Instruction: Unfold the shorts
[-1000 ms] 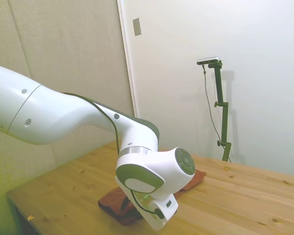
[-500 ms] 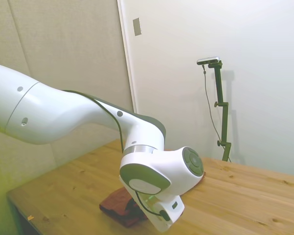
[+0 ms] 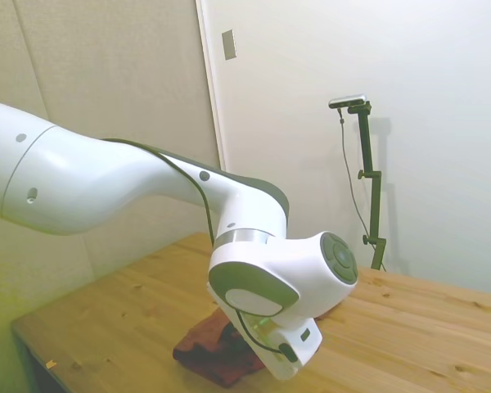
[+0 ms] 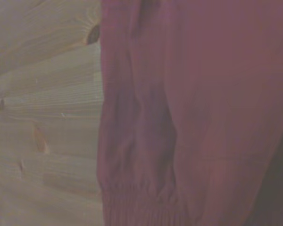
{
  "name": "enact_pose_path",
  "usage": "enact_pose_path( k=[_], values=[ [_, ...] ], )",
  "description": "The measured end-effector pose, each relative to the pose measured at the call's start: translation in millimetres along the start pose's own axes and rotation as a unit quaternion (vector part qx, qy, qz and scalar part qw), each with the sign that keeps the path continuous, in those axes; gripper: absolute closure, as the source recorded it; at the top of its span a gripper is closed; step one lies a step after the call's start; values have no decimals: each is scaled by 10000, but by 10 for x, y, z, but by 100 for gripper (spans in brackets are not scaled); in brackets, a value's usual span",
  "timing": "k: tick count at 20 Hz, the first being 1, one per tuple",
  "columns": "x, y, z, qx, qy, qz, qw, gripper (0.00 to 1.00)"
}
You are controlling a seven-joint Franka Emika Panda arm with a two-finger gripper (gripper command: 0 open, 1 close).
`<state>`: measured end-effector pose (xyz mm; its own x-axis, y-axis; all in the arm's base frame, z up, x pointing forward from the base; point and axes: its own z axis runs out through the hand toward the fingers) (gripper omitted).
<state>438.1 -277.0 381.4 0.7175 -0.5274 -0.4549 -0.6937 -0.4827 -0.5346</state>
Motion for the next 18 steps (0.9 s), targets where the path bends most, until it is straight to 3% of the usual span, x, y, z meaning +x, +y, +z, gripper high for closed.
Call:
enact_pose_path(
  k=[7,18],
  values=[
    [-493,-801,143,-240,-17,-515,9984,100],
    [-1038,-1183,970,-764,-95,-858,9933,100]
  ],
)
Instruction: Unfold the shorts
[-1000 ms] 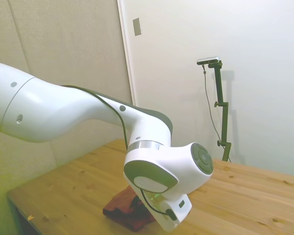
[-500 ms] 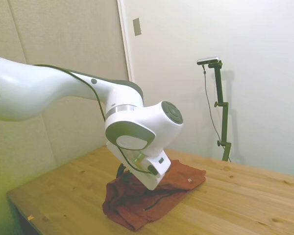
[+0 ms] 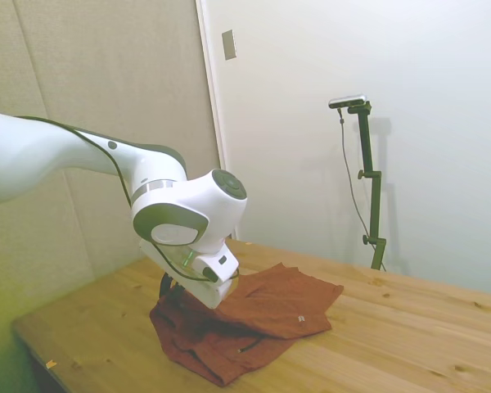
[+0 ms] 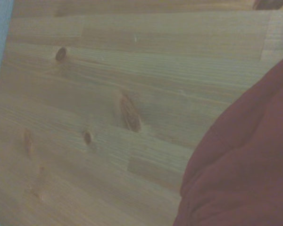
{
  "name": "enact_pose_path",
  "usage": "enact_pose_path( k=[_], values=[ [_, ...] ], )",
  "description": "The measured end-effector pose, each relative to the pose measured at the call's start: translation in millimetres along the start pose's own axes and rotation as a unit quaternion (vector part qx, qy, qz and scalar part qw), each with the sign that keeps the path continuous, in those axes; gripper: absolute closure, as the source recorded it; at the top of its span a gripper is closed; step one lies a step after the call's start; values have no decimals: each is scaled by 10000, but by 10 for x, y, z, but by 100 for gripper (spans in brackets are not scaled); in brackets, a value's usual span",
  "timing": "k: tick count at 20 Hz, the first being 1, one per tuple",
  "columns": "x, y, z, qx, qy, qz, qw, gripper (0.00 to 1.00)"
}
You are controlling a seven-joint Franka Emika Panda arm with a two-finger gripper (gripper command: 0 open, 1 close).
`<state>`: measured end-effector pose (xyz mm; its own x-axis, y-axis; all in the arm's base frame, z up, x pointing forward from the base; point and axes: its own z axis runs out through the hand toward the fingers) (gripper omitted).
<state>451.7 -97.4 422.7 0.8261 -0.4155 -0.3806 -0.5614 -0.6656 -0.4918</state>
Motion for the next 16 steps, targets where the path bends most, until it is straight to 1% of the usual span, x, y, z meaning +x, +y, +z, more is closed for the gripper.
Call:
enact_pose_path(
  k=[1,2,5,9,11,16],
  values=[
    [-6,-16,40,-23,-11,-7,10000,100],
    [-8,-31,77,-49,-13,-22,10000,0],
    [-27,-121,210,-157,-105,-117,9998,0],
    [-11,-328,507,-343,-302,-143,9989,0],
    [9,-373,631,-414,-387,-149,9983,0],
    [73,-417,739,-471,-473,-91,9977,0]
  ],
)
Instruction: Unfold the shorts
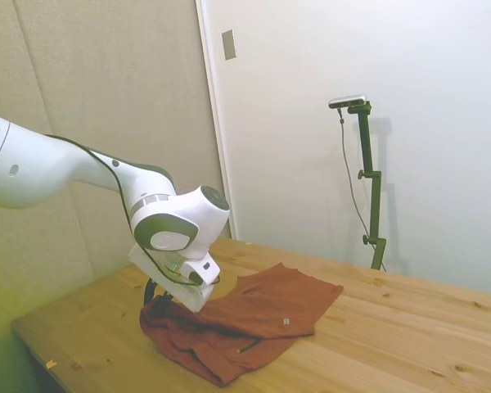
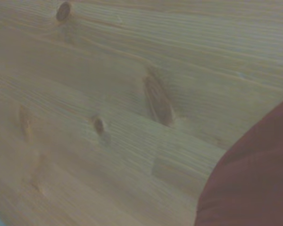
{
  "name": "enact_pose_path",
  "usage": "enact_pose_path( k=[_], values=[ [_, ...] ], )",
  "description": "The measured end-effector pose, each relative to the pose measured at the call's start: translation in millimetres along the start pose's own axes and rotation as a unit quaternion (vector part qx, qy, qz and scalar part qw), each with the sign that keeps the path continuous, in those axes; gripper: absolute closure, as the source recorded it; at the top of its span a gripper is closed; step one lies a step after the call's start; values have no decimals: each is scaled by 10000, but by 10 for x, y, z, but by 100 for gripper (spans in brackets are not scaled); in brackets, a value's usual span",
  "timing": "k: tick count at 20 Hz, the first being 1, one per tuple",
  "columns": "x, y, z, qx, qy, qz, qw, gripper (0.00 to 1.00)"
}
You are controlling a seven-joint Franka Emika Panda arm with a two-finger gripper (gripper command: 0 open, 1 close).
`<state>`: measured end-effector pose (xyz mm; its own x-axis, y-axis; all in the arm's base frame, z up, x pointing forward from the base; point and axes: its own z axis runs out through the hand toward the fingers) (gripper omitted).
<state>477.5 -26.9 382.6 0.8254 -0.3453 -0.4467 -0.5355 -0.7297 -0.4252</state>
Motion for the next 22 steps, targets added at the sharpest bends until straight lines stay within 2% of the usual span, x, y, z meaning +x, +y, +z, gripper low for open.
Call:
enact_pose_path(
  k=[5,7,9,12,14,17,20,22],
  values=[
    [32,-183,98,-75,-70,29,9999,0],
    [73,-235,111,-97,39,178,9998,0],
    [163,-283,34,-158,451,500,9976,0],
    [299,-229,-225,-323,1099,936,9890,0],
    [379,-87,-515,-407,1473,1276,9800,0],
    [426,192,-994,-494,2037,1742,9621,0],
    [511,550,-1362,-498,2700,2215,9357,0],
    [626,798,-1537,-331,3085,2513,9168,0]
  ],
)
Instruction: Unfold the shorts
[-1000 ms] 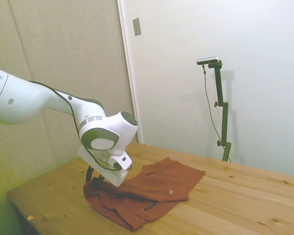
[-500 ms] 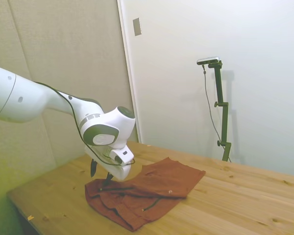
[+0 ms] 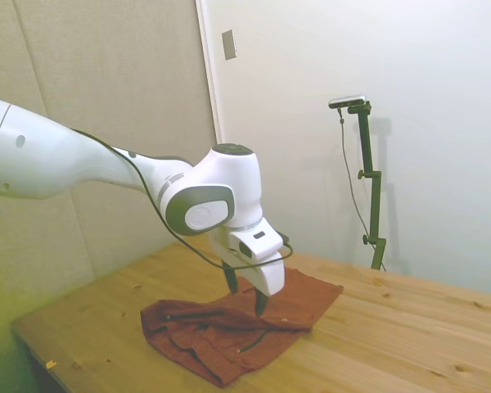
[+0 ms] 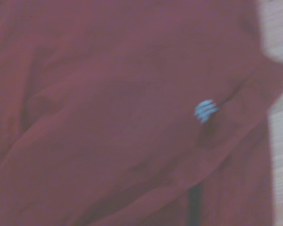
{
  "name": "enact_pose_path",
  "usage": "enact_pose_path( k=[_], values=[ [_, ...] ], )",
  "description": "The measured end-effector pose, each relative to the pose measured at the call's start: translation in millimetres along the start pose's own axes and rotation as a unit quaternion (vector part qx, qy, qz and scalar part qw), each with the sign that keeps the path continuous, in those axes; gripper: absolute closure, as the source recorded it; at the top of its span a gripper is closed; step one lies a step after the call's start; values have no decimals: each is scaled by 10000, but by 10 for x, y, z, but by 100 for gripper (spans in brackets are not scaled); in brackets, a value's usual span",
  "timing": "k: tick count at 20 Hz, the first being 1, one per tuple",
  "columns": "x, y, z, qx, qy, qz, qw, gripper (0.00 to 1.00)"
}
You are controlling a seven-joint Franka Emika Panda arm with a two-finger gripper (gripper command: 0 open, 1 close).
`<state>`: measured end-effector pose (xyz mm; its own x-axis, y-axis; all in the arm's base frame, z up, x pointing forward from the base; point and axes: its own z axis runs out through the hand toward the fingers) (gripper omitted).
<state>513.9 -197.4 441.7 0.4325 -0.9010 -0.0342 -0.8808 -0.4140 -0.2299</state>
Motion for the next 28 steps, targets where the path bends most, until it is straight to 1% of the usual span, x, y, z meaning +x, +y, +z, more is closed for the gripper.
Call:
enact_pose_path(
  k=[3,4,7,11,14,19,20,25,28],
  values=[
    [404,216,102,206,484,590,9969,0],
    [496,263,167,271,557,719,9955,0],
    [662,279,329,387,471,997,9932,0],
    [796,152,530,499,331,1030,9929,0],
    [837,60,660,495,278,1020,9932,0],
    [889,-65,807,524,271,1020,9930,0],
    [891,-89,834,531,258,1020,9930,100],
    [884,-150,881,534,261,946,9937,100],
    [883,-179,895,585,357,883,9937,100]
  ],
)
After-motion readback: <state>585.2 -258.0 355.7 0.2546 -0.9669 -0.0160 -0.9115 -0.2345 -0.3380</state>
